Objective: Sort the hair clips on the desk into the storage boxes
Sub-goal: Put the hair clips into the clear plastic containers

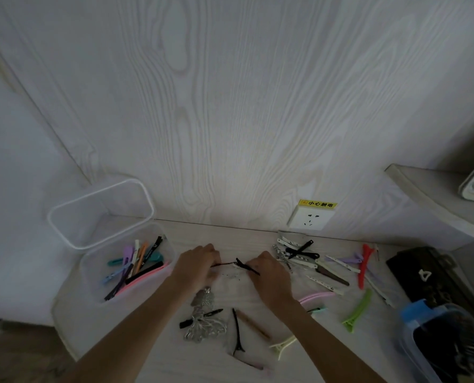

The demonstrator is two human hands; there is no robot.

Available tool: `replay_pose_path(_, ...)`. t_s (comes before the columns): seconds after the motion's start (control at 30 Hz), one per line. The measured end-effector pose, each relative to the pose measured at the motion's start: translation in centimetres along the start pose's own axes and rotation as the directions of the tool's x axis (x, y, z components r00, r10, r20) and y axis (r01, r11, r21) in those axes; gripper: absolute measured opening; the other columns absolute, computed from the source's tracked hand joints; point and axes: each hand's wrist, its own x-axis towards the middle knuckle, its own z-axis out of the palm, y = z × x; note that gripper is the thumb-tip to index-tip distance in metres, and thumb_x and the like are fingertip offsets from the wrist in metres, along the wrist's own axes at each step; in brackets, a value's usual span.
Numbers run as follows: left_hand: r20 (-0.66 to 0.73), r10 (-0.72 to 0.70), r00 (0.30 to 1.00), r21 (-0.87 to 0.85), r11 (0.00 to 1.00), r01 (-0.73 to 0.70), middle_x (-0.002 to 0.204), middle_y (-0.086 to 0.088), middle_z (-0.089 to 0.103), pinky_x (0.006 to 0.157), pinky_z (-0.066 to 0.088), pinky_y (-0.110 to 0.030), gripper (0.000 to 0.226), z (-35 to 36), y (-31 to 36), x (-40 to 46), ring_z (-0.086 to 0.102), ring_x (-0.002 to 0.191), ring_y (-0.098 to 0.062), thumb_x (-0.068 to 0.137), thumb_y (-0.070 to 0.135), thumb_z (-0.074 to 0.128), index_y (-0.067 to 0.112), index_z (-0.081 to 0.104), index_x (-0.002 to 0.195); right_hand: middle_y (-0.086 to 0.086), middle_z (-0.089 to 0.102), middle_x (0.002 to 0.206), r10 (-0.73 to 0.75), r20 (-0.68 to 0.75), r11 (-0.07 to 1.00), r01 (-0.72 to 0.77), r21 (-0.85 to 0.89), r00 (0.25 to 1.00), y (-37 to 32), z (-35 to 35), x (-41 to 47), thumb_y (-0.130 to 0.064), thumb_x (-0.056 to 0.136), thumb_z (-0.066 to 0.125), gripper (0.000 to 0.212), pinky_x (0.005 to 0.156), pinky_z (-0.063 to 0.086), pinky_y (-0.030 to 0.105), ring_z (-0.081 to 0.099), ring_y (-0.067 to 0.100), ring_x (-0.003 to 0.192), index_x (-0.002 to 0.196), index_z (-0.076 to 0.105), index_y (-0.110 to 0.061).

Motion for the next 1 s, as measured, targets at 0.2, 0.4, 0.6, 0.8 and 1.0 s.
replay_pose_path(0.2,-0.031,0.004,1.000,0.050,0.999,-0.002,0.098,0.001,0.065,0.071,0.035,-0.027,0.017,0.5,0.7,-0.8,0.062,0.090,-0.020,0.087,0.022,0.052,0.018,0.066,0.095,0.001,0.067,0.093,0.055,0.057,0.997,-0.057,0.046,0.997,0.1,-0.8,0.2,-0.024,0.081,0.063,0.007,0.076,0.045,0.028,0.062,0.021,0.092,0.086,0.066,-0.020)
replay_pose_path(0.4,-0.260,-0.068,0.963,-0.081,0.996,0.048,0.090,0.003,0.072,0.070,0.043,-0.025,0.024,-3.2,0.5,-3.7,0.065,0.083,-0.015,0.091,0.037,0.051,0.024,0.071,0.098,0.002,0.073,0.085,0.142,-0.076,0.950,-0.115,0.292,0.987,-1.9,-2.5,0.9,-0.021,0.076,0.072,0.010,0.076,0.054,0.033,0.068,0.019,0.081,0.086,0.073,-0.017)
replay_pose_path(0.6,-0.478,-0.391,0.786,-0.190,0.920,0.343,0.088,0.007,0.074,0.068,0.049,-0.027,0.017,-8.6,-4.5,-9.9,0.068,0.082,-0.015,0.085,0.041,0.061,0.032,0.073,0.093,-0.002,0.072,0.089,-0.054,-0.183,0.897,0.128,0.424,0.982,-11.1,-1.9,2.7,-0.024,0.079,0.070,0.015,0.074,0.053,0.032,0.065,0.014,0.080,0.093,0.073,-0.027)
replay_pose_path(0.8,-0.410,-0.563,0.718,-0.182,0.822,0.540,0.102,0.008,0.071,0.074,0.045,-0.025,0.019,-9.5,-8.9,-13.5,0.066,0.095,-0.020,0.085,0.042,0.061,0.030,0.073,0.095,-0.003,0.069,0.107,-0.347,0.093,0.912,0.312,0.266,0.933,-18.1,1.9,3.2,-0.021,0.083,0.061,0.023,0.085,0.050,0.031,0.062,0.018,0.100,0.103,0.071,-0.028)
replay_pose_path(1.0,-0.294,-0.585,0.756,-0.171,0.811,0.560,0.109,0.009,0.069,0.082,0.047,-0.025,0.026,-8.2,-9.3,-12.3,0.064,0.102,-0.016,0.085,0.047,0.058,0.032,0.070,0.103,-0.006,0.064,0.116,-0.355,0.183,0.927,0.320,0.194,0.917,-15.6,0.2,3.1,-0.016,0.085,0.056,0.029,0.091,0.041,0.022,0.057,0.011,0.105,0.108,0.066,-0.030)
